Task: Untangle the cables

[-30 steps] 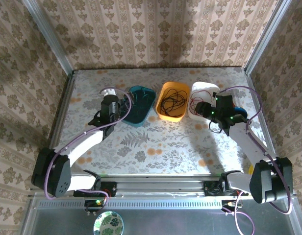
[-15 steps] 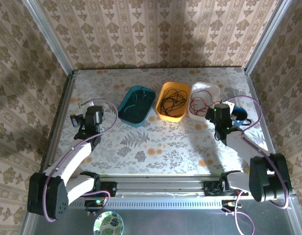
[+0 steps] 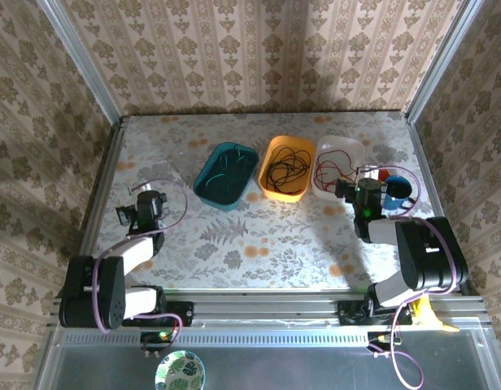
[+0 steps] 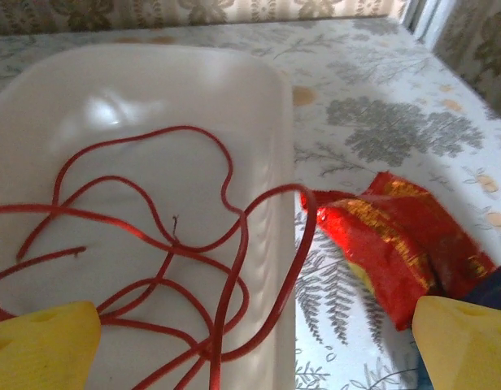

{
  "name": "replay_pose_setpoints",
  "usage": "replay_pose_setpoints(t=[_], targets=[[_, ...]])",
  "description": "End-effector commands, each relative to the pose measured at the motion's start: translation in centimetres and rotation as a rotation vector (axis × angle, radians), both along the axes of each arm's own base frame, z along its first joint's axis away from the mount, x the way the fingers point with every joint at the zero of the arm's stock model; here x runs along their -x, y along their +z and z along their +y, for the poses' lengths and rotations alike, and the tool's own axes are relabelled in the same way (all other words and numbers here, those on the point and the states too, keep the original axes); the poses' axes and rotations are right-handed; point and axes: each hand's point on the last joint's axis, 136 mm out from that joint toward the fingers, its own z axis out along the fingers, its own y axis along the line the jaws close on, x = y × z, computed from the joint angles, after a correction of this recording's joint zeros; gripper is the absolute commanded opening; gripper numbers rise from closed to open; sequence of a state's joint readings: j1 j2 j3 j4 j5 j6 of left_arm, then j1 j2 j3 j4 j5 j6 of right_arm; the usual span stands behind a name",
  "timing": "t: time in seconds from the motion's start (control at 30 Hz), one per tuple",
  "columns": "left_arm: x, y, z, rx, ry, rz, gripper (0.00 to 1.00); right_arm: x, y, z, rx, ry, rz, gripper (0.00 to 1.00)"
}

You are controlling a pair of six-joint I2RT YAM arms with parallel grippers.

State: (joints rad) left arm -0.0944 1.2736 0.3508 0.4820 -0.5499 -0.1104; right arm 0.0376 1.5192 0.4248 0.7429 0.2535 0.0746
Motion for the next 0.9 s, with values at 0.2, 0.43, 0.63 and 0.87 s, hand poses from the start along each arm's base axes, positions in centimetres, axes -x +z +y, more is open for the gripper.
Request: replay_pose_setpoints(t=[0.2,0.43,0.63,0.87], targets=[[-5.8,1.6,-3.3,-0.002,-0.253,-0.157,1.00,-0.8,1.2,1.9,-0.019,0.126,-0.077,1.00],[-6.0,0.3,-4.0,0.027,-0.319,-0.166,1.00,-0.8,1.3,1.9,-0.019,0.125,-0.075,1.00],[-6.0,0.3,-4.1,0.031,-0.320,-0.164,1.00,-0.8,1.2,1.9,-0.026,0.131,-0.073,1.00],[-6.0,0.3,-4.0,0.028,-0.320,-0.164,1.00,-1.0,1.1,2.3,-0.041,0.173,-0.063,1.00]])
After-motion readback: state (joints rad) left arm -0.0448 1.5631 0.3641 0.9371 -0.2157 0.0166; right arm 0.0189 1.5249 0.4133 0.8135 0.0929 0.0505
